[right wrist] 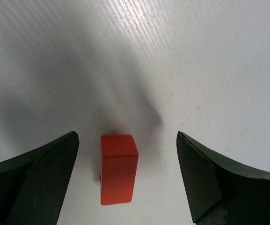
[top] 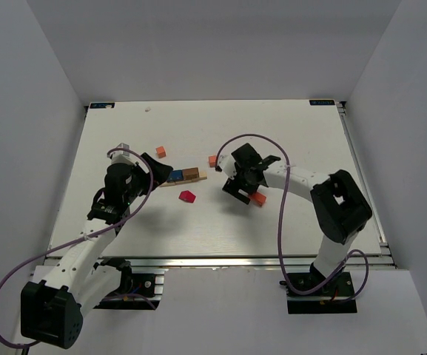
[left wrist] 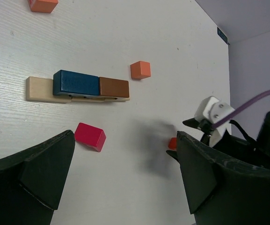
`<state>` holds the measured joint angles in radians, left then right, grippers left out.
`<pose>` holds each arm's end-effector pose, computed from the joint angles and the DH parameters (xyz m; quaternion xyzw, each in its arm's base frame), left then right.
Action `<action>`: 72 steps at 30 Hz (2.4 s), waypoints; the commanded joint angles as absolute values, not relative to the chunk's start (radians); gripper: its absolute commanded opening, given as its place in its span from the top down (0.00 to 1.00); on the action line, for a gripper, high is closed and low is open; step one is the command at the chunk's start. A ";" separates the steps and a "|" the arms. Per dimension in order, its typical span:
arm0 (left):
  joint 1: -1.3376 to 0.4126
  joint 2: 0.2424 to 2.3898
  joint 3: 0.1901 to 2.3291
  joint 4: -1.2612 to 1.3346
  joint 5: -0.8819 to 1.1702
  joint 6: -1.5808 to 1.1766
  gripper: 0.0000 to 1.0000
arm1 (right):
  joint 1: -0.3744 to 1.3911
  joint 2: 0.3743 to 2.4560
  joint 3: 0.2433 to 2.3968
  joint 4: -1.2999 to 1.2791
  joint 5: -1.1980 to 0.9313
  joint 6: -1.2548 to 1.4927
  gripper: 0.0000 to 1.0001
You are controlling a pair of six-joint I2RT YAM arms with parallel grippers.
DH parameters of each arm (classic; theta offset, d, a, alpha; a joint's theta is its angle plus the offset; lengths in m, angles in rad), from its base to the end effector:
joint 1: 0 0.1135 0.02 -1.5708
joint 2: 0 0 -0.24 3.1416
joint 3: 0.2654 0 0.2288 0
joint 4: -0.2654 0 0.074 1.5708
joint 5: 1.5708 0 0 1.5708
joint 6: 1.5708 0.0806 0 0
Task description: Build the wood block tower
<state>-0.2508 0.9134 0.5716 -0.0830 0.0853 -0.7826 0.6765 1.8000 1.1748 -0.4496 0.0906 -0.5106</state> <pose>0.2328 -0.0667 0.2224 -0.1983 0.8161 -0.2987 0.4533 0.2869 0.2210 0.1310 -0.5324 0.8090 -0.0234 0.2480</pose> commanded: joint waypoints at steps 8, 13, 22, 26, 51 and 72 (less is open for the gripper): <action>-0.249 0.888 0.611 -0.091 0.060 -0.772 0.02 | 0.652 1.513 1.039 -0.270 -0.011 -0.437 0.11; -0.249 0.904 0.634 -0.143 0.014 -0.756 0.02 | 0.586 1.476 0.962 -0.265 -0.051 -0.405 0.11; -0.249 0.916 0.604 -0.115 -0.023 -0.755 0.02 | 0.549 1.560 0.897 -0.258 -0.120 -0.374 0.24; -0.249 0.939 0.598 -0.112 -0.040 -0.761 0.02 | 0.546 1.586 0.899 -0.261 -0.088 -0.359 0.32; -0.247 0.973 0.597 -0.164 -0.152 -0.759 0.02 | 0.597 1.618 1.091 -0.290 -0.221 -0.669 0.76; -0.241 0.962 0.542 -0.183 -0.241 -0.772 0.02 | 0.802 2.034 1.780 -0.505 -0.324 -0.969 0.73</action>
<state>-0.2451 0.9718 0.5488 -0.1822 -0.2165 -0.7712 0.7940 1.9827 1.6577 -0.4255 -0.2630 -0.9012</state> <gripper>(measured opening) 0.981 0.413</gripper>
